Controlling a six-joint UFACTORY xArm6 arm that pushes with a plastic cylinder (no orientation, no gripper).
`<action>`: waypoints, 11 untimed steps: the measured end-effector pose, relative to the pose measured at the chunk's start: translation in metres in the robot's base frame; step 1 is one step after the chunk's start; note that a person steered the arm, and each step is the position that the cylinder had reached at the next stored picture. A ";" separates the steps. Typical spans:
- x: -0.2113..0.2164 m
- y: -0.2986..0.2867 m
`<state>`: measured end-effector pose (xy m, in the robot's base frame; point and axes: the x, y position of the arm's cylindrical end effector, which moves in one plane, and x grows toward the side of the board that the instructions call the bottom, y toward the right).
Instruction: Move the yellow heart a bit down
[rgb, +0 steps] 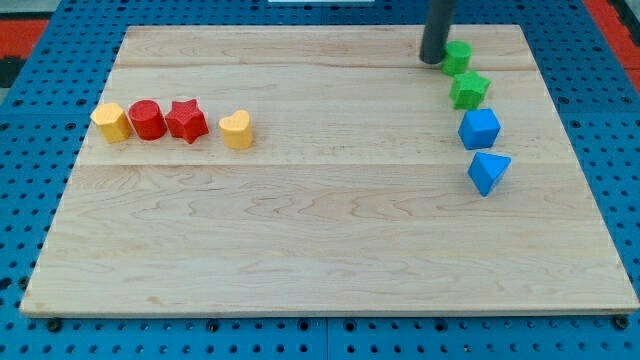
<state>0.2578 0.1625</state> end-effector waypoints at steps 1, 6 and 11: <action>-0.012 0.013; 0.056 -0.266; 0.186 -0.301</action>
